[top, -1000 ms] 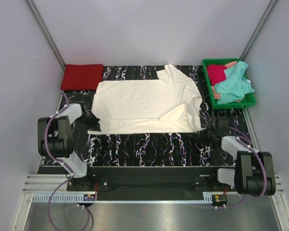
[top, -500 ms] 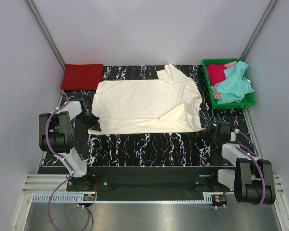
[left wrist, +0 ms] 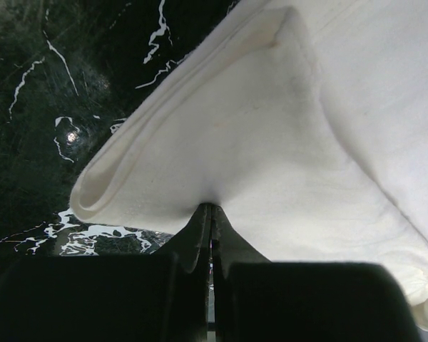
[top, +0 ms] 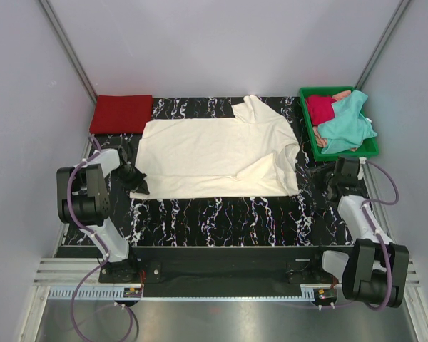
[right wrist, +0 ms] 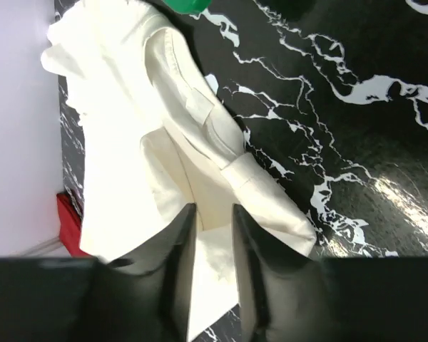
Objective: Fold and stack the t-shirts
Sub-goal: Fold the tshirt
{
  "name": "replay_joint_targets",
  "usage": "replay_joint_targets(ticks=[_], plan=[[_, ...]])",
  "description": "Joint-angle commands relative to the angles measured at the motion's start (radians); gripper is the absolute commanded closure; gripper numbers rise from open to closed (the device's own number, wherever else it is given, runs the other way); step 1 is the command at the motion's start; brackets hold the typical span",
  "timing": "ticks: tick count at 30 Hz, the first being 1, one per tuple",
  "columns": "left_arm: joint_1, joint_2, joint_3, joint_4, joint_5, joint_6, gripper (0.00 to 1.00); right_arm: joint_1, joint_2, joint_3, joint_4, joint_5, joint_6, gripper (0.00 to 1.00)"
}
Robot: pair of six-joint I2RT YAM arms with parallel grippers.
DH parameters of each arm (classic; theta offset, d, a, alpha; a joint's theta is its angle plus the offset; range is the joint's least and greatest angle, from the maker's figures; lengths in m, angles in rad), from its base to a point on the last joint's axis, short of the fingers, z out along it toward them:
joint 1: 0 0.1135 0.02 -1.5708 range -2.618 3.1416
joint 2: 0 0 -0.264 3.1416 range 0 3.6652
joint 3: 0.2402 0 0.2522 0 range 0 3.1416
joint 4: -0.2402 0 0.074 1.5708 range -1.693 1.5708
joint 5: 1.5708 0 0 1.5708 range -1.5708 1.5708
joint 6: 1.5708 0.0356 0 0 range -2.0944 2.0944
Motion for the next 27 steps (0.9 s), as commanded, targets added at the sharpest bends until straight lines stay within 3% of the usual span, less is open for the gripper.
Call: replay_joint_targets(ticks=[1,2,4,7,27], plan=[[0.020,0.015,-0.017,0.045,-0.096,0.044,1.00,0.004,0.086,0.063,-0.101,-0.137,-0.173,0.62],[0.022,0.012,-0.014,0.047,-0.094,0.044,1.00,0.004,0.124,0.083,-0.107,-0.171,-0.203,0.55],[0.020,0.006,-0.011,0.047,-0.081,0.042,1.00,0.004,0.256,0.161,-0.188,-0.246,-0.284,0.50],[0.020,-0.005,-0.007,0.044,-0.079,0.044,1.00,0.002,0.325,0.183,-0.219,-0.268,-0.322,0.49],[0.020,-0.015,-0.013,0.041,-0.085,0.042,1.00,0.004,0.324,0.151,-0.282,-0.244,-0.454,0.50]])
